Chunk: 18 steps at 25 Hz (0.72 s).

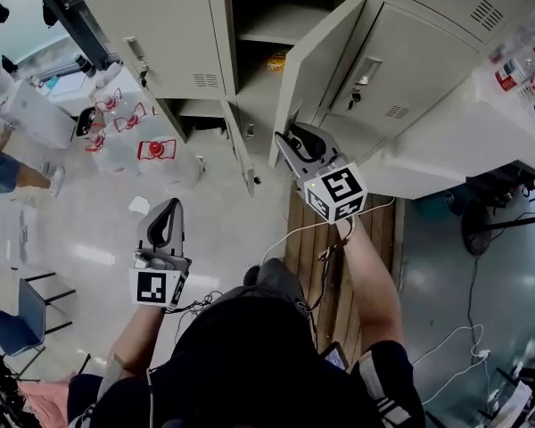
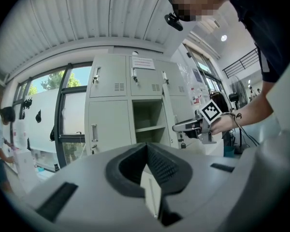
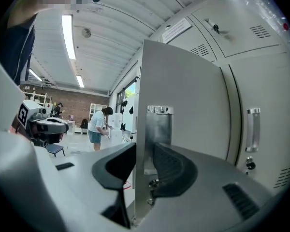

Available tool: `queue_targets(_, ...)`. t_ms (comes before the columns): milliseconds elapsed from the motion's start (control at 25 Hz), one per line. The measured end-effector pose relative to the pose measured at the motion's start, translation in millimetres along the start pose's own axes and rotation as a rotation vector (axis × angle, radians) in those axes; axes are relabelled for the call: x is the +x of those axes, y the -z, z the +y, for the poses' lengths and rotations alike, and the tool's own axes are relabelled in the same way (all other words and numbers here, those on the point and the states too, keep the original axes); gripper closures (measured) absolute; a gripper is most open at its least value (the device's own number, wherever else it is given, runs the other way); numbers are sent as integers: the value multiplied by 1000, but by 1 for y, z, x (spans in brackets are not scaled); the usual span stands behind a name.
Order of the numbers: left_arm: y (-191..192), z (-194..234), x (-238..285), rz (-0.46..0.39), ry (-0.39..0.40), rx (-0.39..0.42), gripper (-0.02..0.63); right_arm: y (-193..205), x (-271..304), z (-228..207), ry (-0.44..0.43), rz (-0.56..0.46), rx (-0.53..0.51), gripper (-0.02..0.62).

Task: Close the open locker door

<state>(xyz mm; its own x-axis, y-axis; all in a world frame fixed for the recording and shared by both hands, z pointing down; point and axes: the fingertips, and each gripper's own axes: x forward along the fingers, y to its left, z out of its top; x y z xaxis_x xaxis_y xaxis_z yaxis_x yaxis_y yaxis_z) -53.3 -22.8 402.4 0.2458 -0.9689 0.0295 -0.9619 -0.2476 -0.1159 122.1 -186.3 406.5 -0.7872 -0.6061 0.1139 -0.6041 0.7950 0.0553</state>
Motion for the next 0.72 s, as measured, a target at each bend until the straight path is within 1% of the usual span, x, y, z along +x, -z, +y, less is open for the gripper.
queue_targets(200,-8,1,9,-25,-24,16,603,-2,14,2,1,-10,0,482)
queue_targets(360,-9,1,11,-17,-62,33,603,-3,23,2,1,-13,1,483)
queue_targets(480,-11,1,15,-5,-90,29,603,-4,32,3,-5,-11,3,483)
queue_targets(600,-18,-4,22,-20,-114,28,603,-5,41,3,-8,-9,4,485)
queue_targets(720,-18,-5,26,-17,-143,21,603,-5,49,3,4,-10,5,486)
